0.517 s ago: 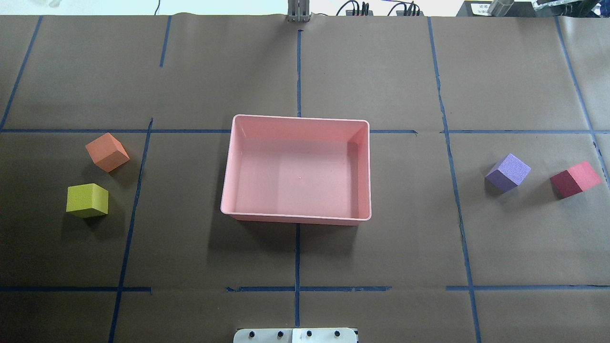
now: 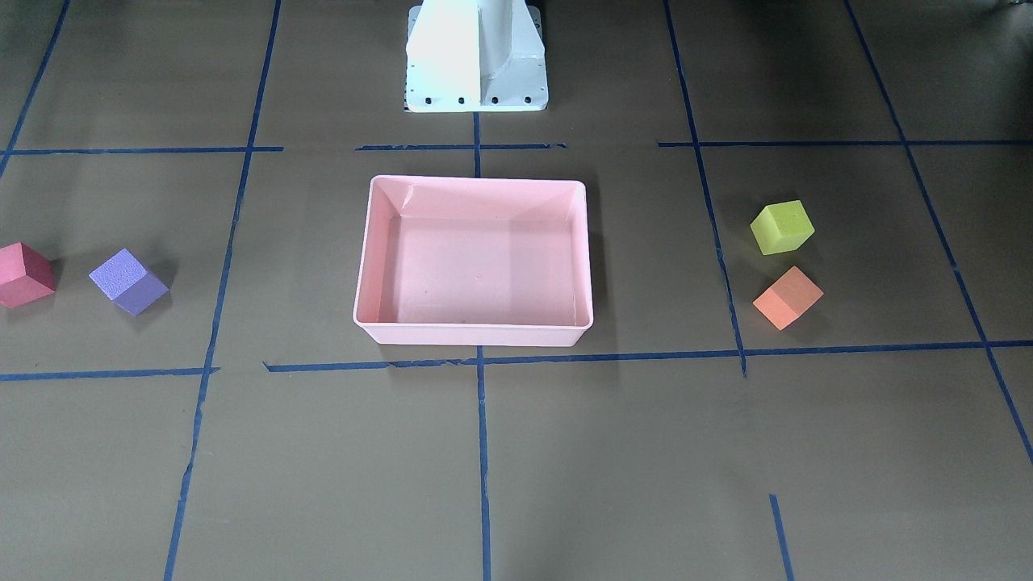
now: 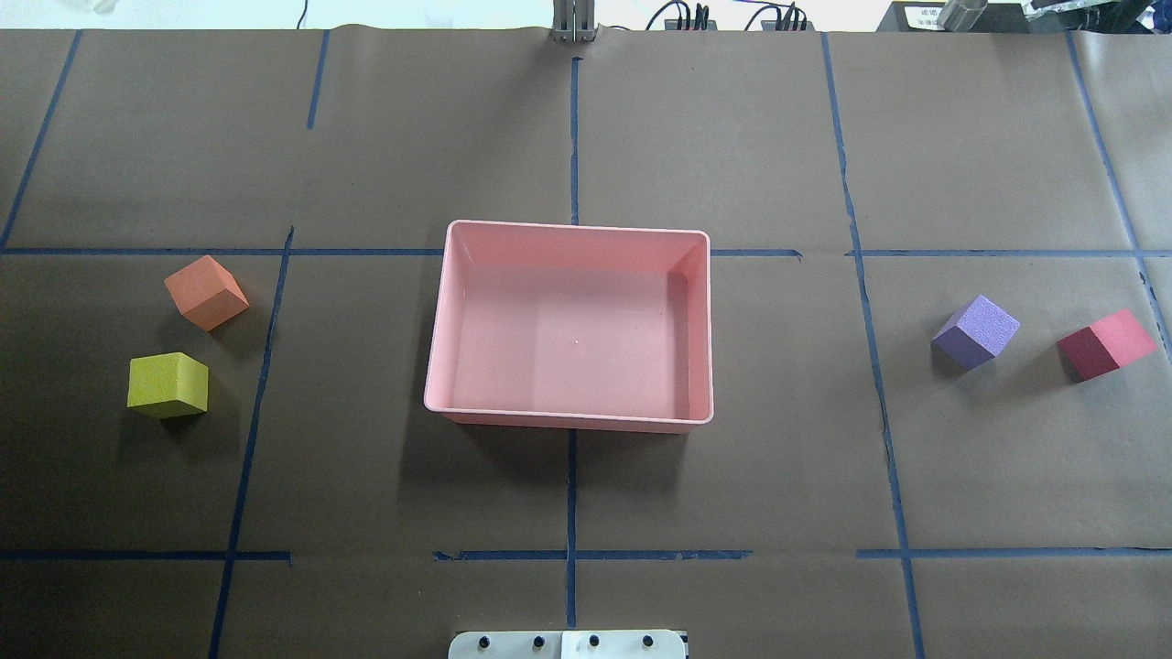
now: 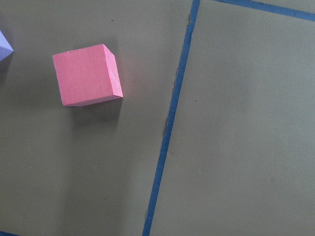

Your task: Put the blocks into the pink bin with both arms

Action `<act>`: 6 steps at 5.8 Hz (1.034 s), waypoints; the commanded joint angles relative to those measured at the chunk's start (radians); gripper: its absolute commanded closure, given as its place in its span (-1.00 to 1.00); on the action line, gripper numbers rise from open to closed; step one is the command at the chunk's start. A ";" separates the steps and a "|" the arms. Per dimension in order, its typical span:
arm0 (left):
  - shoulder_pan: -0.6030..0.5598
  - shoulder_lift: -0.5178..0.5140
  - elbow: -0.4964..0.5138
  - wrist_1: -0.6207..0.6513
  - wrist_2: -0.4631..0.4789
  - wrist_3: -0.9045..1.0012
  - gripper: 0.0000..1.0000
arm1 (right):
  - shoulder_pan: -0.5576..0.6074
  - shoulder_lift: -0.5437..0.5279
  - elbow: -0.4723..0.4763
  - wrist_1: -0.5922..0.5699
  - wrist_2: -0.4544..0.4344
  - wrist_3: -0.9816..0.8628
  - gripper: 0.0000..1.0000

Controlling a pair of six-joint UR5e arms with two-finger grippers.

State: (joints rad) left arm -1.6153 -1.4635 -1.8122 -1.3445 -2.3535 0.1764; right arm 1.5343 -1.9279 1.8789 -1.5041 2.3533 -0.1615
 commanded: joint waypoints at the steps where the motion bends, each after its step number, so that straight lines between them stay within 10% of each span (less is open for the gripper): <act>1: 0.000 0.014 0.004 0.004 -0.004 0.000 -1.00 | 0.001 -0.010 0.003 0.004 0.017 0.000 -1.00; 6: 0.000 0.018 0.002 -0.002 -0.007 0.005 -1.00 | -0.005 -0.017 -0.001 0.082 0.023 0.000 -1.00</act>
State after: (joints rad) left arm -1.6152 -1.4453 -1.8028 -1.3464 -2.3604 0.1772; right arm 1.5319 -1.9445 1.8782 -1.4288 2.3758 -0.1632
